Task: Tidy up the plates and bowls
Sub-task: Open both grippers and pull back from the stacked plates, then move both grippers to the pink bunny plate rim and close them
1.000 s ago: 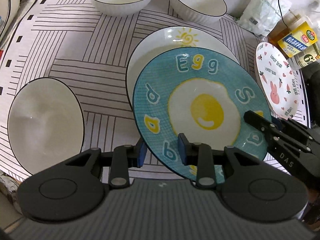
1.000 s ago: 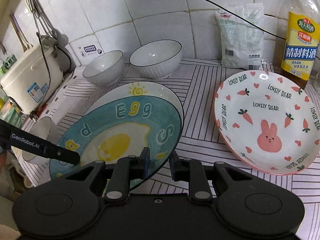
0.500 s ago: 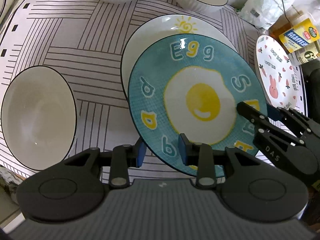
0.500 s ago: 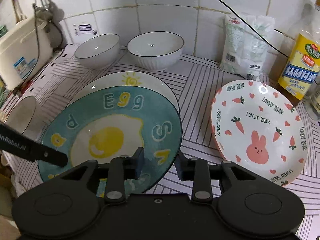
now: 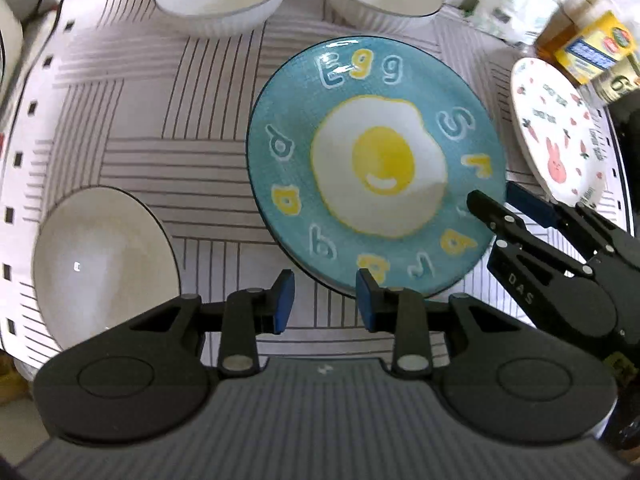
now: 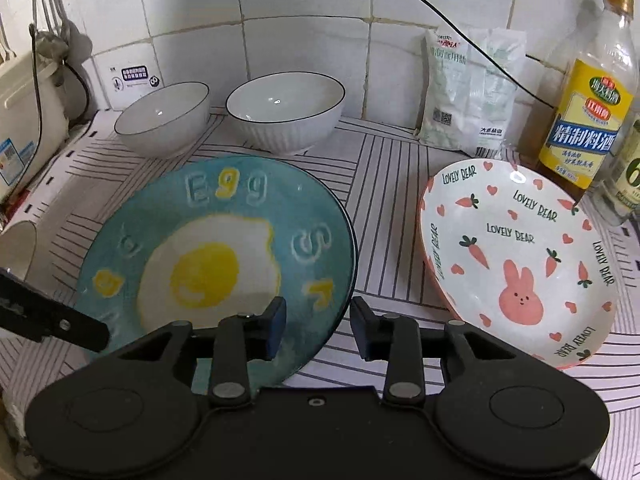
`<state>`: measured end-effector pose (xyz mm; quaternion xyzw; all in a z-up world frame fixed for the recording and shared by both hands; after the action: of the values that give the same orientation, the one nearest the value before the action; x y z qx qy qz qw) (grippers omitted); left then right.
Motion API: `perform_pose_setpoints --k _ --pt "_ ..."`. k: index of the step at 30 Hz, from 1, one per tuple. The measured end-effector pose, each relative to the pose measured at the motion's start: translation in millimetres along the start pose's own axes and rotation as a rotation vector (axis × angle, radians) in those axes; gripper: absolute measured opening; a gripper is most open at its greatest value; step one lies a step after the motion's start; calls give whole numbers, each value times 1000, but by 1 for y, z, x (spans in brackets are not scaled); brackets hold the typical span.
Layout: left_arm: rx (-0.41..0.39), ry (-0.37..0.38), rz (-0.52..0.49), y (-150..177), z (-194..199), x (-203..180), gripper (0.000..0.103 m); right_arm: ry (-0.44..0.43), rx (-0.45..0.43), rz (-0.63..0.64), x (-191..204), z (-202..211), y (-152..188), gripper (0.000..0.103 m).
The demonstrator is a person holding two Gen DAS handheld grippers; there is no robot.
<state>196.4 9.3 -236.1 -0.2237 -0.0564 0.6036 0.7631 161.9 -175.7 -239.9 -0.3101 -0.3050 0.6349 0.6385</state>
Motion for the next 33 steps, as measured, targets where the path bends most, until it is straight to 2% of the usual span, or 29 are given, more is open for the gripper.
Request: perform_pose_setpoints --k 4,7,12,17,19,21,24,27,33 --pt "-43 3 -59 -2 26 -4 31 -4 -42 -22 1 26 -7 39" --pt "-84 32 -86 -7 47 -11 32 4 -89 -26 0 56 -13 39" --pt "-156 61 -163 -17 75 -34 33 -4 -161 -18 -9 101 -19 42" --pt "-209 85 -217 -25 92 -64 39 94 -242 -41 -38 136 -23 50" --pt "-233 78 -267 -29 96 -78 38 98 -229 -67 -53 143 -24 50" --pt "-246 87 -312 -37 98 -91 39 56 -194 -97 -69 148 -29 50" --pt "-253 109 -363 -46 97 -112 39 16 -186 -107 -88 155 -34 55" --pt "-255 125 -381 -56 90 -133 41 10 -199 -123 -103 155 -35 65" --pt "-228 151 -381 -64 66 -166 41 24 -195 -214 -133 141 -30 64"
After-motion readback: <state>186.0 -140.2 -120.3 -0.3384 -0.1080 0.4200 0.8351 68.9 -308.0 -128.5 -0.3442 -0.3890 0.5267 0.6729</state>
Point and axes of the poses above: each gripper's, at about its wrist camera, not at the fingertips, and z roughly against the way its jaws point, x to its left, y to its underside, the point moved 2 cm from there along -z, roughly the way its jaws point, and after that the axes turned 13 degrees about -x, right-handed, at the moved point
